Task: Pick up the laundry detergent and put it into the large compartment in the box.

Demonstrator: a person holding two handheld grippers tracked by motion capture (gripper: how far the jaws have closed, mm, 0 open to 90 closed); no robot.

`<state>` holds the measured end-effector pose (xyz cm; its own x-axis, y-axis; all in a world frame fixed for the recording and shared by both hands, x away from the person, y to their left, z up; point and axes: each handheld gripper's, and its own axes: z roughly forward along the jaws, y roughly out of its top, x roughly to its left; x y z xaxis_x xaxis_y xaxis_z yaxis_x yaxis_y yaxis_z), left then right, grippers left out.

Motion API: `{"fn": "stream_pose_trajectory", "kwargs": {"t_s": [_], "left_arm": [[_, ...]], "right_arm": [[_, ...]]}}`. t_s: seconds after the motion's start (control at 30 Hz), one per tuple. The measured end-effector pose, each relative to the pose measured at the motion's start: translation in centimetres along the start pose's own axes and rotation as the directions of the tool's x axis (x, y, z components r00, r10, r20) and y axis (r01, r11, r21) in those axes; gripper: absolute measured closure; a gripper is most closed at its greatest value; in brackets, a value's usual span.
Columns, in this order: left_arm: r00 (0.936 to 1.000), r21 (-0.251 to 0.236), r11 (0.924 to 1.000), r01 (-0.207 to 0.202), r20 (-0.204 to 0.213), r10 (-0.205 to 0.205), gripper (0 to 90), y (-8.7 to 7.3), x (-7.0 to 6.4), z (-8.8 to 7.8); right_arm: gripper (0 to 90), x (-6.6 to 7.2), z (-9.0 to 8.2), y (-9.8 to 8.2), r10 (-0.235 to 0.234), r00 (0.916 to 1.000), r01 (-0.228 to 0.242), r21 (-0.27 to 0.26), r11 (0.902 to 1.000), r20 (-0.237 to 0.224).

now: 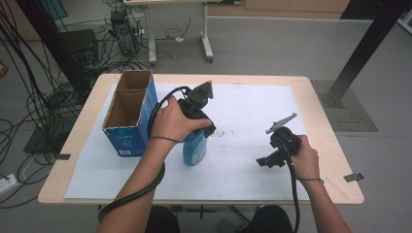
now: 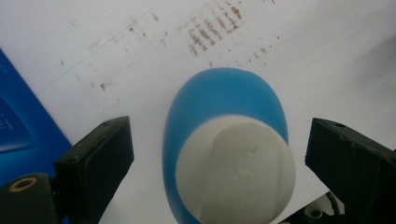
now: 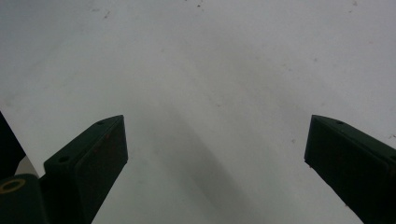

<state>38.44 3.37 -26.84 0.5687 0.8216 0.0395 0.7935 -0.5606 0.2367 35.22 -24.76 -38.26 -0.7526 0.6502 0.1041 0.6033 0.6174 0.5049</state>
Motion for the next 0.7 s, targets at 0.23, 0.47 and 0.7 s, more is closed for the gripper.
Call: {"fn": "stream_pose_trajectory", "kwargs": {"t_s": [0.23,0.47,0.7], "left_arm": [[1.0000,-0.001,1.0000,-0.004,0.003,0.004,8.1,0.05,-0.10,-0.05],[1.0000,-0.005,1.0000,-0.002,0.001,0.002,8.0,0.05,-0.11,-0.16],[1.0000,-0.007,1.0000,-0.003,0.001,0.003,8.0,0.02,-0.04,-0.24]], "right_arm": [[5.7,0.01,-0.03,-0.02,-0.001,1.0000,0.001,0.000,1.0000,-0.001],[5.7,-0.03,0.00,-0.02,-0.002,1.0000,0.002,0.000,1.0000,0.000],[5.7,0.04,0.11,0.04,-0.003,1.0000,0.003,0.000,1.0000,-0.002]]}}
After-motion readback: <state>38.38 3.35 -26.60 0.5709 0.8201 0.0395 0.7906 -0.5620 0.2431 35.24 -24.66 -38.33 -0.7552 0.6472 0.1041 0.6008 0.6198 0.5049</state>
